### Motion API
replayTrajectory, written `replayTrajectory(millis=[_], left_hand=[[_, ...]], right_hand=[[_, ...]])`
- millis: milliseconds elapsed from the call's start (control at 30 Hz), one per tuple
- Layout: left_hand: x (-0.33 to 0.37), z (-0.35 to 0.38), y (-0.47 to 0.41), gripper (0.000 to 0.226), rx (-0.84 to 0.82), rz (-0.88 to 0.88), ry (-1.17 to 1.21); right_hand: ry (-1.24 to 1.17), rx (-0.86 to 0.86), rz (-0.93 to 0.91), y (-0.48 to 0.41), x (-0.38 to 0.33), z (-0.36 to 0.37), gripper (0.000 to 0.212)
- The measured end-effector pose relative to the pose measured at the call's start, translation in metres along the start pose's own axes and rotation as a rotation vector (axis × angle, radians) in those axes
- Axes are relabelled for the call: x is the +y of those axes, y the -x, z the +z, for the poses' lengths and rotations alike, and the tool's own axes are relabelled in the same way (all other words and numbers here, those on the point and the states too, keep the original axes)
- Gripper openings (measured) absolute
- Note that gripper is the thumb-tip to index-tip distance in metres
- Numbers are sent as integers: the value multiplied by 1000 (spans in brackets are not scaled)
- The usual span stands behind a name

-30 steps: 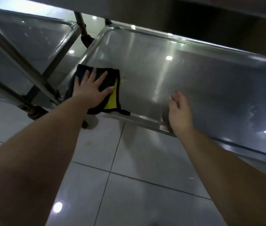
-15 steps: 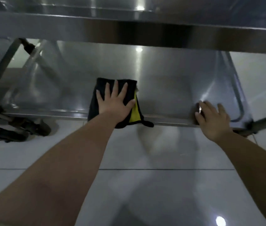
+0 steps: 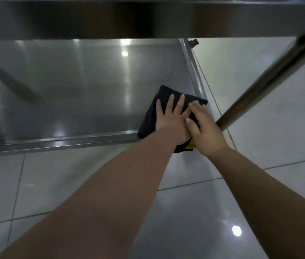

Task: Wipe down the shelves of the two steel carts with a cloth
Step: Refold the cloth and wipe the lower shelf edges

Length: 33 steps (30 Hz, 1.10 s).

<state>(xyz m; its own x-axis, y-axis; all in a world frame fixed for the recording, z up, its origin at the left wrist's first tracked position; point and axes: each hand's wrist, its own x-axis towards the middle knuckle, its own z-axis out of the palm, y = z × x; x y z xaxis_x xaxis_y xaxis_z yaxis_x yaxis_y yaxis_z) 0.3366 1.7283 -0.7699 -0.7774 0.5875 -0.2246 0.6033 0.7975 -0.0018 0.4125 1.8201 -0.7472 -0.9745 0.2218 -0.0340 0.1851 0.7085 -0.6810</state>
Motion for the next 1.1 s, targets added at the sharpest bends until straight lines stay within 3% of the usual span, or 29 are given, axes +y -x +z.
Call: replayTrajectory(millis=[100, 267, 367, 467, 567, 633, 700, 767, 900, 1100], left_hand=[[24, -2, -3, 92, -28, 111, -166], [5, -14, 8, 72, -14, 208, 63], [-21, -14, 25, 47, 123, 43, 326], [-45, -4, 47, 42, 272, -148, 320], [-50, 1, 55, 43, 300, -265, 376], [-47, -1, 54, 41, 296, -365, 472], [-45, -2, 53, 40, 255, -429, 519], [-46, -5, 53, 42, 190, -457, 493], [-49, -13, 58, 44, 154, -403, 370], [-73, -24, 88, 31, 267, -267, 465]], right_hand=[[-28, 1, -17, 0, 0, -3, 47], [-99, 94, 28, -9, -12, -1, 43], [-42, 126, 27, -36, -18, -1, 39], [276, -51, 69, -66, -22, 2, 55], [440, -258, -59, -82, -29, 7, 74], [510, -318, -167, -85, -36, 7, 64], [626, -276, -227, -83, -42, 8, 41], [761, -209, -248, -78, -45, 9, 31], [968, -136, -233, -63, -45, 2, 39], [952, 3, -346, -32, -54, -20, 27]])
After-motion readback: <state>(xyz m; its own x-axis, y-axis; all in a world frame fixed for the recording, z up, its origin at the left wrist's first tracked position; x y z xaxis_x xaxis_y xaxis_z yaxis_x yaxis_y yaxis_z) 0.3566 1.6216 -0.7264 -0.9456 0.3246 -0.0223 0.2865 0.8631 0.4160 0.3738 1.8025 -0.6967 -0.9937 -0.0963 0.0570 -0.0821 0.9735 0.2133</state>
